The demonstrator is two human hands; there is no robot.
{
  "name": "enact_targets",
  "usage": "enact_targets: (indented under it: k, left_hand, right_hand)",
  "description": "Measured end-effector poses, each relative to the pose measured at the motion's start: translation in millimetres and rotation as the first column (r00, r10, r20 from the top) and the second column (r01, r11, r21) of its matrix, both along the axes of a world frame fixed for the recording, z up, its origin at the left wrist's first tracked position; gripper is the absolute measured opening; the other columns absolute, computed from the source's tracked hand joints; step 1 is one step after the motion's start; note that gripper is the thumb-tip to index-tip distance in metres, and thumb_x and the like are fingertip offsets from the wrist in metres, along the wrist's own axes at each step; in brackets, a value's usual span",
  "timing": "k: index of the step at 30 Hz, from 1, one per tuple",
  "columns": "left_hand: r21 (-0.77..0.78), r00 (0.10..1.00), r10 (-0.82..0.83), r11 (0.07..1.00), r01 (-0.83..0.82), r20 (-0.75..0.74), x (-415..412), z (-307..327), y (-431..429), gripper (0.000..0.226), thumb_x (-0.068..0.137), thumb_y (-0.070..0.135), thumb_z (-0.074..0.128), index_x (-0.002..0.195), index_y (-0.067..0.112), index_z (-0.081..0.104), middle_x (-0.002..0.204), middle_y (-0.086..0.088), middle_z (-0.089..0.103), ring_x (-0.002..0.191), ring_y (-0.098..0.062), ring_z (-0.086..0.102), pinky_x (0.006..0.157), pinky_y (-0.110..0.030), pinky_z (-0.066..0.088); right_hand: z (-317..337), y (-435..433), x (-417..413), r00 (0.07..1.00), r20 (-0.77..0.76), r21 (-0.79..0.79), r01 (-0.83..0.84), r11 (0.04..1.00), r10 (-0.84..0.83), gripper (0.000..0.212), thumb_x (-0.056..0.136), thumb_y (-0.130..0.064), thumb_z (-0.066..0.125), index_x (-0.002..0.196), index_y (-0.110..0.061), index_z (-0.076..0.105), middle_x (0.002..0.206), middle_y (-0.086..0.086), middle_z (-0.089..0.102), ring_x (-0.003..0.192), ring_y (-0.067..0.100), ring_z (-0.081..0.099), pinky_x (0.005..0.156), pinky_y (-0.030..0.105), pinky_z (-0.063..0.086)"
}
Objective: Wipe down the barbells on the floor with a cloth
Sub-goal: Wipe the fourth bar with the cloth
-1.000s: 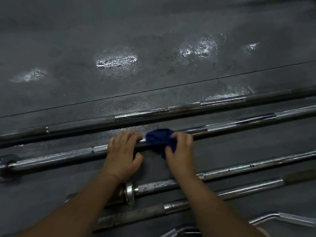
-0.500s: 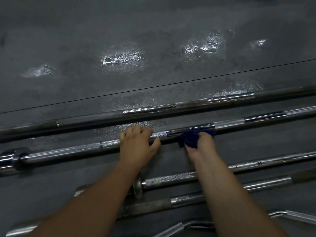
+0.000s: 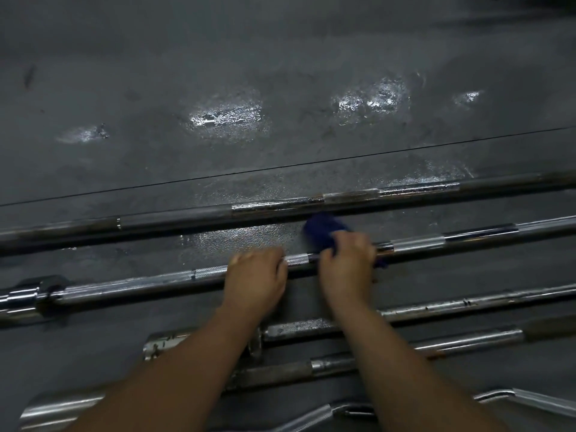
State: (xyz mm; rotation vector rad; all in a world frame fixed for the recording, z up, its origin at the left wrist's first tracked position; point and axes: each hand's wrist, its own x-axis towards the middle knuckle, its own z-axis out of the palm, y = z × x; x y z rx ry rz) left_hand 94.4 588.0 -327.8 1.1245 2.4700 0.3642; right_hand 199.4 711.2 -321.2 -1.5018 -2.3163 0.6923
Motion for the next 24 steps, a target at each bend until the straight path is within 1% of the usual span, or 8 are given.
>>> enact_targets:
  k: [3, 5, 7, 9, 14, 16, 19, 24]
  left_hand:
    - [0.022, 1.0, -0.004, 1.0, 0.004, 0.003, 2, 4, -4, 0.025, 0.098, 0.039, 0.046, 0.108, 0.028, 0.066, 0.104, 0.007, 0.071, 0.099, -0.021, 0.062, 0.093, -0.038, 0.037]
    - [0.03, 1.0, -0.015, 0.999, 0.014, 0.018, 3, 3, -7, 0.022, 0.098, 0.039, 0.05, 0.109, 0.028, 0.066, 0.106, 0.007, 0.068, 0.103, -0.021, 0.059, 0.092, -0.038, 0.036]
    - [0.018, 0.999, -0.041, 0.999, 0.04, 0.023, 7, -1, -9, 0.023, 0.098, 0.041, 0.05, 0.111, 0.029, 0.065, 0.107, 0.002, 0.063, 0.104, -0.024, 0.054, 0.09, -0.039, 0.038]
    - [0.011, 0.995, -0.08, 0.997, 0.079, 0.06, 11, -4, -8, 0.034, 0.096, 0.046, 0.044, 0.116, 0.028, 0.066, 0.105, -0.003, 0.059, 0.103, -0.027, 0.051, 0.088, -0.039, 0.042]
    - [-0.041, 0.976, -0.155, 0.986, 0.163, 0.156, 9, -4, -6, 0.04, 0.095, 0.041, 0.037, 0.111, 0.013, 0.061, 0.11, -0.009, 0.057, 0.103, -0.031, 0.056, 0.086, -0.04, 0.047]
    - [-0.013, 0.974, -0.161, 0.986, 0.165, 0.158, 10, -4, -9, 0.028, 0.1, 0.036, 0.046, 0.117, 0.018, 0.059, 0.113, -0.006, 0.059, 0.103, -0.029, 0.058, 0.086, -0.038, 0.046]
    - [0.035, 0.981, -0.155, 0.988, 0.152, 0.113, 14, -1, -16, 0.03, 0.095, 0.032, 0.059, 0.123, 0.021, 0.057, 0.115, -0.002, 0.062, 0.105, -0.026, 0.057, 0.09, -0.037, 0.041]
    - [0.109, 0.974, -0.07, 0.993, 0.047, 0.215, 11, -4, -13, 0.044, 0.086, 0.027, 0.072, 0.127, 0.023, 0.058, 0.12, 0.002, 0.063, 0.111, -0.022, 0.058, 0.099, -0.039, 0.04]
  right_hand:
    - [-9, -12, 11, 0.914, 0.122, 0.066, -0.397, 0.915, 0.388, 0.026, 0.079, -0.02, 0.06, 0.105, -0.018, 0.064, 0.102, 0.006, 0.055, 0.097, 0.026, 0.047, 0.08, 0.036, 0.044]
    - [-14, 19, 42, 0.958, 0.194, 0.139, -0.238, 0.961, 0.209, 0.029, 0.081, -0.021, 0.059, 0.109, -0.017, 0.065, 0.103, 0.009, 0.058, 0.097, 0.029, 0.049, 0.082, 0.038, 0.044]
    - [-14, 39, 71, 0.963, 0.201, 0.184, 0.142, 0.973, -0.178, 0.029, 0.082, -0.017, 0.063, 0.111, -0.015, 0.065, 0.111, 0.015, 0.057, 0.101, 0.036, 0.049, 0.085, 0.044, 0.044]
    - [-17, 16, 66, 0.952, 0.155, 0.168, 0.239, 0.956, -0.265, 0.026, 0.079, -0.013, 0.066, 0.105, -0.016, 0.065, 0.11, 0.015, 0.055, 0.098, 0.038, 0.049, 0.082, 0.045, 0.045]
    - [-12, -42, 35, 0.891, 0.133, 0.108, -0.449, 0.887, 0.435, 0.027, 0.08, -0.026, 0.059, 0.107, -0.024, 0.061, 0.1, 0.005, 0.054, 0.091, 0.024, 0.048, 0.076, 0.035, 0.044]
    - [-13, -4, 52, 0.949, 0.161, 0.106, -0.29, 0.951, 0.271, 0.027, 0.081, -0.024, 0.061, 0.107, -0.022, 0.065, 0.1, 0.008, 0.055, 0.092, 0.029, 0.051, 0.078, 0.037, 0.046]
    - [-13, 22, 71, 0.971, 0.108, 0.015, 0.215, 0.976, -0.215, 0.028, 0.087, -0.021, 0.061, 0.114, -0.017, 0.063, 0.109, 0.015, 0.051, 0.094, 0.037, 0.054, 0.084, 0.041, 0.048]
    - [-11, -54, 44, 0.941, 0.026, -0.189, -0.327, 0.926, 0.338, 0.039, 0.091, -0.019, 0.055, 0.128, -0.026, 0.049, 0.117, 0.01, 0.045, 0.09, 0.034, 0.058, 0.079, 0.042, 0.051]
